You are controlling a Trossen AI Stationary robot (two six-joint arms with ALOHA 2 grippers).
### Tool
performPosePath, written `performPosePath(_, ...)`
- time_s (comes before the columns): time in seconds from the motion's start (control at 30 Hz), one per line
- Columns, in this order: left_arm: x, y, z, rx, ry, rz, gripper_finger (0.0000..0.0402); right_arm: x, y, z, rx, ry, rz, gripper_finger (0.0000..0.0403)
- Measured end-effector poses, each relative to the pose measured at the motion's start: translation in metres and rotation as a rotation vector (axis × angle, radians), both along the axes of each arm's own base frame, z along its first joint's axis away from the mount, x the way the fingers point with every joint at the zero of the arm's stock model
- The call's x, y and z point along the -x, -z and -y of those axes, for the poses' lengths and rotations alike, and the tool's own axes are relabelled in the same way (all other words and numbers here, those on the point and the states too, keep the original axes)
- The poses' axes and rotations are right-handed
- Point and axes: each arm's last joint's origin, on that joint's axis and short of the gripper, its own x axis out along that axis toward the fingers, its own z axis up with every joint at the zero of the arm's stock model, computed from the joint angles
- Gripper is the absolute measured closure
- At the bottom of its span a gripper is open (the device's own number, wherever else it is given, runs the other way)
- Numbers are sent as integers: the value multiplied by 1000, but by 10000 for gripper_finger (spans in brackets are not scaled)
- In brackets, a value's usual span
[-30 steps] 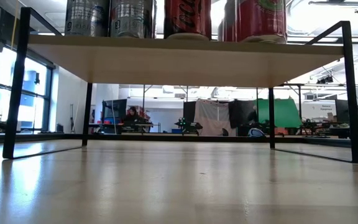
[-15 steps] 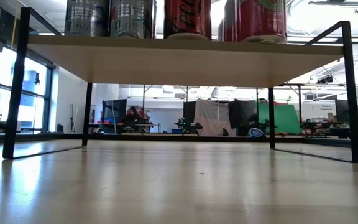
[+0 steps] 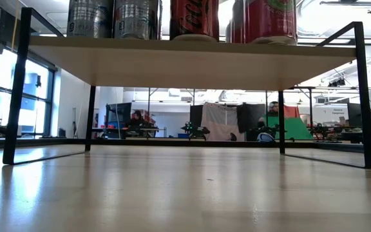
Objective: Place canned beverage on shelf
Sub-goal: Adjust the soda cans on the shelf
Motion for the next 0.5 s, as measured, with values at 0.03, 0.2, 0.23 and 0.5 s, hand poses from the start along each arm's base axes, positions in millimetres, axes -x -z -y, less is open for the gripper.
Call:
performPosePath(0.03,0,0,0,3,4,0,78,-1,1,-2,6,-12,-5,127)
performPosePath(0.2,2,-1,2,-38,31,-11,78,-3,6,-7,16,-45,-36,127)
performPosePath(0.23,2,-1,3,-42,35,-10,78,-4,6,-7,17,-42,-40,127)
performPosePath(0.5,7,-4,3,-35,53,-3,78,-4,7,-5,29,0,-45,127)
